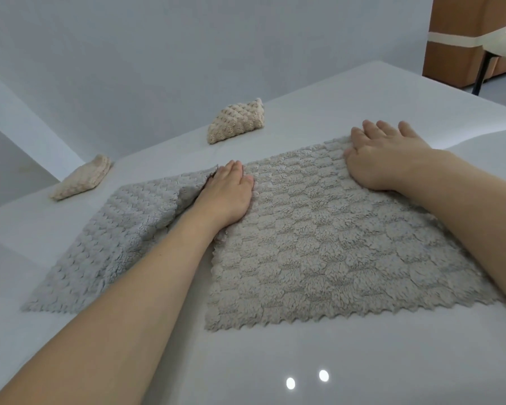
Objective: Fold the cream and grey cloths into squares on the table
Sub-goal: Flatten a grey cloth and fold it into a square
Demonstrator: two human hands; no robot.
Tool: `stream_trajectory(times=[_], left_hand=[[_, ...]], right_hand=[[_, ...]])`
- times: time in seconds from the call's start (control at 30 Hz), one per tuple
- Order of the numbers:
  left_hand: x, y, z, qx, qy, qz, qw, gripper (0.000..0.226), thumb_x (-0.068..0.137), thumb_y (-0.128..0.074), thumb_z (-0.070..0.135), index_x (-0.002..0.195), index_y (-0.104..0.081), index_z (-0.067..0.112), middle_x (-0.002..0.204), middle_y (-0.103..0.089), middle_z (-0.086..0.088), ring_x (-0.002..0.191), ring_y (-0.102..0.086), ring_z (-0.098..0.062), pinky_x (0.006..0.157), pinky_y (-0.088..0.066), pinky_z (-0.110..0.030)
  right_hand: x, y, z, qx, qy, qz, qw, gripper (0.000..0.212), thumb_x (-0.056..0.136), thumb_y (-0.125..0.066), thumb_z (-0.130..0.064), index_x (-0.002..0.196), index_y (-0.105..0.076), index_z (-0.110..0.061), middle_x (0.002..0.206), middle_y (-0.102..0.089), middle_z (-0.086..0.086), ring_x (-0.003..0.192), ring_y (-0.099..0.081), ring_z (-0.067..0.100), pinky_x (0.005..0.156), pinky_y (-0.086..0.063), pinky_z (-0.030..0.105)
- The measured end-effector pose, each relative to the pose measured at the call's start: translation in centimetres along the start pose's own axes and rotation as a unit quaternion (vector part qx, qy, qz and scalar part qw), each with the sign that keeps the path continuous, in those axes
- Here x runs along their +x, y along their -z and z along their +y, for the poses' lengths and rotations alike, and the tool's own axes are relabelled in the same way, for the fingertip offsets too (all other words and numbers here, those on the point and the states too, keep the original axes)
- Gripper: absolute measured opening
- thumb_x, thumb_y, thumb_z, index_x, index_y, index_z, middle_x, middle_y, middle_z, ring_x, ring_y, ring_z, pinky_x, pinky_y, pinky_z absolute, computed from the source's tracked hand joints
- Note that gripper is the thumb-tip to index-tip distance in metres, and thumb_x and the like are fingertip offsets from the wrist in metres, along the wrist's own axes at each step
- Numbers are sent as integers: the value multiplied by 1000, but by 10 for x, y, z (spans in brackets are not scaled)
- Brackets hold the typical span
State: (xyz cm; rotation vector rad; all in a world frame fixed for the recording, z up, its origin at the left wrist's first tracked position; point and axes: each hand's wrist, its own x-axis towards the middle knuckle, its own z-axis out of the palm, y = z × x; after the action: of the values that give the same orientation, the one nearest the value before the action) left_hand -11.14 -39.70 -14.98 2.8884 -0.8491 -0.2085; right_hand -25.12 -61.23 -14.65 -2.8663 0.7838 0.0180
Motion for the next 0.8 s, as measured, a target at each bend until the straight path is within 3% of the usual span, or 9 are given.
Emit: stream_trajectory(times=[0.1, 0.17, 0.3, 0.7, 0.8], left_hand=[[-26, 11, 15, 6, -6, 50, 999, 57, 106, -18, 36, 156, -12, 9, 165, -4, -5, 151, 0, -16, 123, 1, -36], [-53, 10, 32, -15, -58, 72, 996, 56, 106, -19, 35, 157, -11, 13, 165, -2, 1, 151, 3, -12, 122, 3, -33], [-87, -16, 47, -17, -133, 19, 991, 56, 106, -20, 39, 158, -9, 22, 165, -2, 8, 150, 3, -6, 121, 4, -29], [-82, -17, 36, 18, -99, -9, 995, 58, 104, -13, 46, 157, 1, 28, 164, 8, 13, 148, 11, -3, 122, 6, -31], [-87, -14, 20, 22, -65, -17, 998, 58, 104, -11, 47, 157, 2, 27, 163, 10, 12, 148, 11, -3, 122, 6, -32]], right_hand=[[-19, 9, -12, -11, 23, 25, 999, 60, 101, -14, -35, 154, -6, -9, 162, 3, 8, 149, 2, 24, 120, 1, 46], [-40, 8, -26, -20, 48, 19, 998, 60, 100, -16, -35, 153, -8, -9, 162, 1, 9, 149, 1, 25, 120, 1, 47], [-68, -10, -50, 1, 82, -6, 997, 61, 101, -13, -37, 154, -1, -10, 163, 5, 6, 149, 5, 23, 120, 3, 43], [-69, -14, -36, 40, 89, -1, 995, 60, 101, -10, -41, 155, 2, -17, 162, 10, 1, 149, 10, 18, 120, 7, 40], [-72, -11, -13, 11, 51, -9, 999, 60, 100, -6, -43, 154, 6, -20, 162, 13, 1, 148, 11, 20, 119, 8, 43]])
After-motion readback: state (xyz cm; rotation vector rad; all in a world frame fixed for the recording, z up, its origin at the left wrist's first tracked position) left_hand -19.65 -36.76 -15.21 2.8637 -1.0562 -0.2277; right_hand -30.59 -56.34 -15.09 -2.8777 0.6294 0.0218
